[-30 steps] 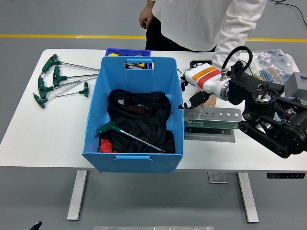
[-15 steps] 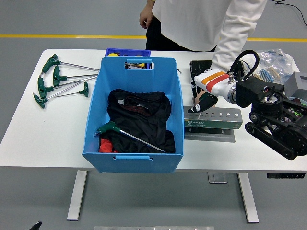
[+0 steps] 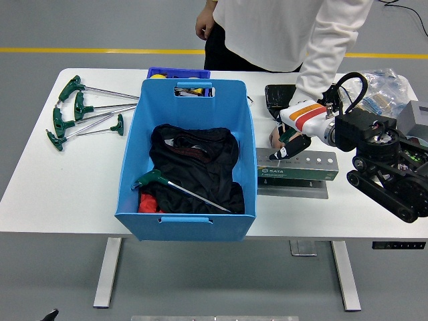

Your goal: Lift tool from toolbox,place it in box,lift tool from toolbox,place it in box

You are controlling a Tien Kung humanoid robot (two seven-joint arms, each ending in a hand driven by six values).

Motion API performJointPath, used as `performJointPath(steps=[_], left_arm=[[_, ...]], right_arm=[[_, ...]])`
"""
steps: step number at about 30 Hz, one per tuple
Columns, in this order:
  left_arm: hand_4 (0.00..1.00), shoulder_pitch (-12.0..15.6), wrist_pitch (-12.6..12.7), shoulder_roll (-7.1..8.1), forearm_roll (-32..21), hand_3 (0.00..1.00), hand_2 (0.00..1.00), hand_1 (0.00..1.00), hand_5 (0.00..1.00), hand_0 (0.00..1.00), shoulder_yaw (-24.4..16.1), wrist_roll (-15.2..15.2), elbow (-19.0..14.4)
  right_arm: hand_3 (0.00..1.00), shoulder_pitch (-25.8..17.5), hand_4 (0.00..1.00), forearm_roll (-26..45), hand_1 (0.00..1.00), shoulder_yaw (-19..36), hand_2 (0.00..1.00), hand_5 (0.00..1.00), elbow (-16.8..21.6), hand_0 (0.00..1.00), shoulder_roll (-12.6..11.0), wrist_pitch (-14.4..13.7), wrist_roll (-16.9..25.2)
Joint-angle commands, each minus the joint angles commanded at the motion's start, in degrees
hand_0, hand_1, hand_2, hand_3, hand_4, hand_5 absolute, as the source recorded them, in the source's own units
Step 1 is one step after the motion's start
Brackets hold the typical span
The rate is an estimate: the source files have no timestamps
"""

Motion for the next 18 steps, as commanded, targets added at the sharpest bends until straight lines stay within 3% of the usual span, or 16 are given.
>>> performJointPath(steps=[18], left_arm=[[0.644,0.0,0.0,0.00,1.2,0.655,0.767,0.747,0.552,0.735,-1.1,0.1,0.0]], right_arm=[[0.426,0.3,0.998,-0.3,0.479,-0.6,0.484,0.682,0.7,0.828,0.5,1.1,-0.4]])
